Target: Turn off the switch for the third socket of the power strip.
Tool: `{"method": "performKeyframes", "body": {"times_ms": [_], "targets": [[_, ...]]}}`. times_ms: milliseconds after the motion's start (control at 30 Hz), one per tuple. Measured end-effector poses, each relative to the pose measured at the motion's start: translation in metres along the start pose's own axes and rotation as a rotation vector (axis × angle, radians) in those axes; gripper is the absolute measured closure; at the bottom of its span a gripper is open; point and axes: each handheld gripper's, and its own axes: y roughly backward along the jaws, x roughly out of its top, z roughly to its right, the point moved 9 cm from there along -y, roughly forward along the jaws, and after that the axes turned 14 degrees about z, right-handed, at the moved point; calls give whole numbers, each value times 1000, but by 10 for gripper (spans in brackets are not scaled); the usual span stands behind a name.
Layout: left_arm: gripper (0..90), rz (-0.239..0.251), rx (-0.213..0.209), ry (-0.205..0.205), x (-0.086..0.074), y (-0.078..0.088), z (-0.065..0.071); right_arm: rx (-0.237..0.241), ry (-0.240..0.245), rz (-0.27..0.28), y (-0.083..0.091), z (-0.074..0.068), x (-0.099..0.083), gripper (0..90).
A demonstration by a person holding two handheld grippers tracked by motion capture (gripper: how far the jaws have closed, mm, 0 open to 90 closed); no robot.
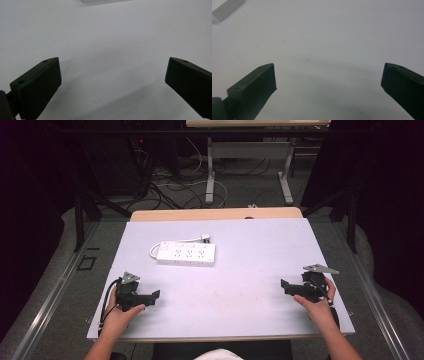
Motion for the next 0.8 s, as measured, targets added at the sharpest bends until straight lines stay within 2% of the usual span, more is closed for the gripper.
{"method": "performKeyframes", "body": {"times_ms": [233, 300, 433, 533, 800], "targets": [[10, 54, -4, 1, 14, 6, 3, 19, 21, 41, 23, -8, 0, 0], [10, 60, -7, -2, 16, 8, 4, 29, 23, 50, 24, -7, 0, 0], [15, 73, -8, 2, 19, 9, 7, 17, 22, 62, 24, -6, 1, 0], [18, 86, -4, 17, 22, 9, 9, 26, 31, 68, 26, -5, 2, 0], [18, 86, -14, 2, 29, 13, 16, 21, 22, 84, 27, -5, 5, 0]]}}
